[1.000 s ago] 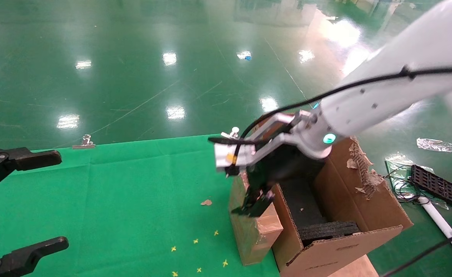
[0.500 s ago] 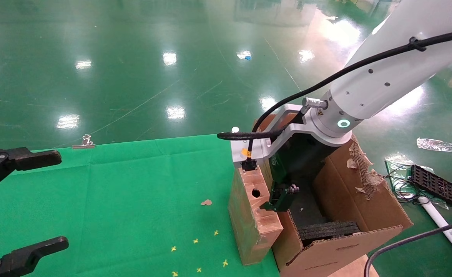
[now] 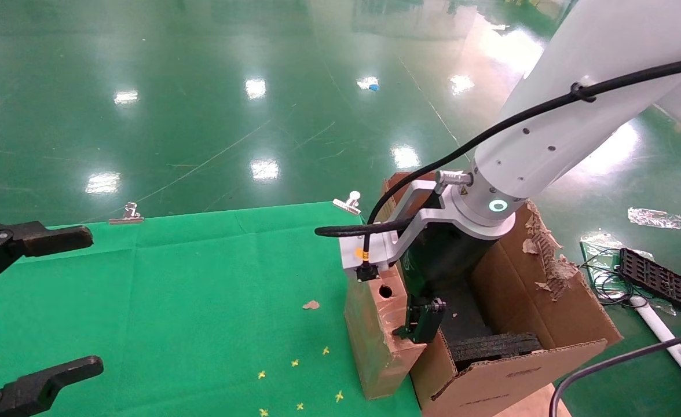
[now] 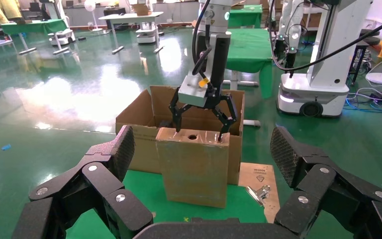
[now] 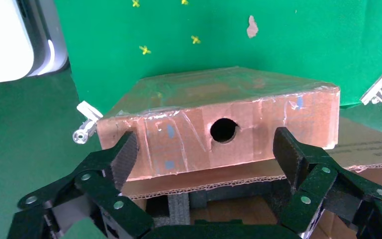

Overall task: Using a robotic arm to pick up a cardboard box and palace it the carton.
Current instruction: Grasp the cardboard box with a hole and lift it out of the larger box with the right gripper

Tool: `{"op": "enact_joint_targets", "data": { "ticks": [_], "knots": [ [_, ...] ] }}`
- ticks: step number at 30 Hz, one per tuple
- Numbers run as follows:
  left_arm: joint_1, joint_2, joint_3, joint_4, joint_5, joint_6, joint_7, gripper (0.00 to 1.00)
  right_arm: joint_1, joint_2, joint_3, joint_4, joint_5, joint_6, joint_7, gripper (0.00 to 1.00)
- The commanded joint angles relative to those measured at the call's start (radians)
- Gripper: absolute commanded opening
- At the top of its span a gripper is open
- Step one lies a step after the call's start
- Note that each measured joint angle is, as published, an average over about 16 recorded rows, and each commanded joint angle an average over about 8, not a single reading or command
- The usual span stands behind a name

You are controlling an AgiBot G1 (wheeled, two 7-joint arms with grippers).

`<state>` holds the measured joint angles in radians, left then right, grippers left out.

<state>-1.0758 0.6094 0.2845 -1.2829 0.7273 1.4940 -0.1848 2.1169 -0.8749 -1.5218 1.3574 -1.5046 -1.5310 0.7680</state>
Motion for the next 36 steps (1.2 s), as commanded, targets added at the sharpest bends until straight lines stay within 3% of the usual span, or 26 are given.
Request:
{"op": "enact_joint_targets", "data": {
  "ticks": [1, 15, 21, 27, 36],
  "knots": [
    [0.0, 0.0, 0.0, 0.0, 0.0, 0.0, 0.0, 1.0, 0.0, -0.004, -0.012, 0.0, 0.0, 0.005, 0.006, 1.0],
    [0.0, 0.0, 0.001, 0.0, -0.001, 0.0, 0.001, 1.0, 0.021, 0.03, -0.01, -0.007, 0.048, 0.041, 0.079, 1.0],
    [0.0, -0.001, 0.002, 0.0, -0.001, -0.001, 0.001, 1.0, 0.06, 0.055, -0.001, -0.042, 0.058, 0.037, 0.26, 1.0],
    [0.0, -0.001, 0.002, 0.0, -0.001, -0.001, 0.001, 1.0, 0.048, 0.021, -0.024, -0.145, 0.067, 0.014, 0.485, 1.0],
    [-0.001, -0.001, 0.003, 0.0, -0.002, -0.001, 0.001, 1.0, -0.027, -0.043, -0.039, -0.321, 0.129, 0.016, 0.625, 1.0]
  ]
}}
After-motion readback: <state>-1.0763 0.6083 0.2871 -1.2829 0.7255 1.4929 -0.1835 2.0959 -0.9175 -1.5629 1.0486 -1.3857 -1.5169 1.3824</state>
